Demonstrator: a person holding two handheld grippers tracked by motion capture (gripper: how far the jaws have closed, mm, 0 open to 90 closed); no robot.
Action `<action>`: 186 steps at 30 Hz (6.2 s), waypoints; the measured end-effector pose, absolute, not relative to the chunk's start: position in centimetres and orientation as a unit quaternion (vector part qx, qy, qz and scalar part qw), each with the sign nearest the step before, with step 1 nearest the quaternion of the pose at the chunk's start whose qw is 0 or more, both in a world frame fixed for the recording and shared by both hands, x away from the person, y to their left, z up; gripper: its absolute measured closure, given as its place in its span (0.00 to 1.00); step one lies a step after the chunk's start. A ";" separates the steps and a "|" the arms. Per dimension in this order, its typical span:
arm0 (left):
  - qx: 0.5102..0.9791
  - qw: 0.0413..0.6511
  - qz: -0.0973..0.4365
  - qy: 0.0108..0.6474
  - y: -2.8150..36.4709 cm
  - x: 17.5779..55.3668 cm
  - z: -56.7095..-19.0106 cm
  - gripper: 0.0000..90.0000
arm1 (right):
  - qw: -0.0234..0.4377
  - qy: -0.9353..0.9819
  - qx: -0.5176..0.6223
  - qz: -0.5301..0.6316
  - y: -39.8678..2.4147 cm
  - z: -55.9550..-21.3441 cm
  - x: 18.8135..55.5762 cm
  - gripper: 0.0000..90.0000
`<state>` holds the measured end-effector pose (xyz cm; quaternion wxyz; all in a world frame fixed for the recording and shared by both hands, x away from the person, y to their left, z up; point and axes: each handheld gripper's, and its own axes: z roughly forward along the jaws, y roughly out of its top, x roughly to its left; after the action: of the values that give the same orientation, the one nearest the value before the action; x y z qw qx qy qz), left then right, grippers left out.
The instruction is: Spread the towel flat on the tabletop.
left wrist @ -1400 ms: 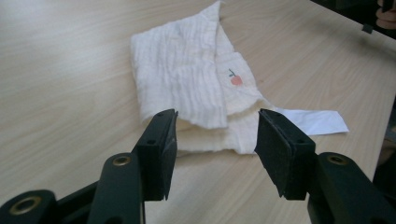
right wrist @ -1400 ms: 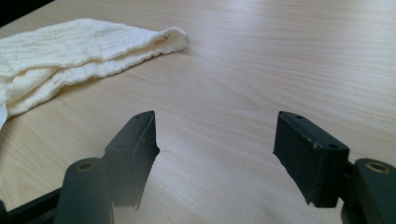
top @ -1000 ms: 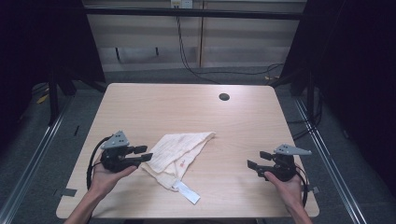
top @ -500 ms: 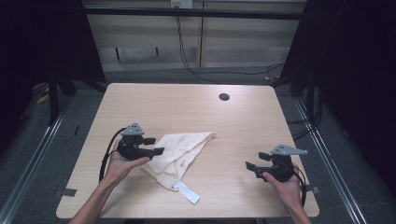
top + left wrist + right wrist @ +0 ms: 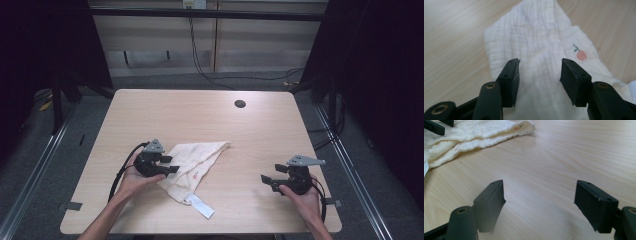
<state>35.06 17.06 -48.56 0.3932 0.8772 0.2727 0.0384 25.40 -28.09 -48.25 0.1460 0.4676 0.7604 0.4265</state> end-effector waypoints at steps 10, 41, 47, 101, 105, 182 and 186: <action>0.888 0.369 0.048 0.269 16.9 34.7 -49.5 0.59 | 0.141 0.770 0.465 0.414 -27.8 -48.5 25.5 0.27; 0.904 0.380 -0.010 0.199 13.1 32.1 -49.6 0.89 | 0.124 0.783 0.450 0.412 -27.1 -48.5 25.4 0.27; 0.909 0.378 -0.019 0.174 12.2 31.0 -49.5 0.89 | 0.127 0.783 0.449 0.412 -27.1 -48.5 25.4 0.27; 0.899 0.416 -0.032 0.129 14.2 26.4 -47.2 0.98 | 0.126 0.783 0.454 0.405 -27.3 -48.6 25.6 0.27; 0.880 0.451 -0.009 0.151 14.9 26.8 -45.8 0.99 | 0.124 0.785 0.452 0.405 -27.2 -48.7 25.7 0.27; 0.779 0.582 0.116 0.203 20.7 30.9 -34.7 0.99 | 0.148 0.760 0.316 0.548 -25.1 -31.9 28.8 0.98; 0.778 0.582 0.123 0.202 21.2 30.8 -33.6 0.99 | 0.152 0.747 0.312 0.567 -25.5 -30.6 28.5 0.98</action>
<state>30.84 21.23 -33.64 0.5815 0.7784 0.2017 0.1234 28.49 -25.47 -30.58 0.1520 0.3125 0.7465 0.5674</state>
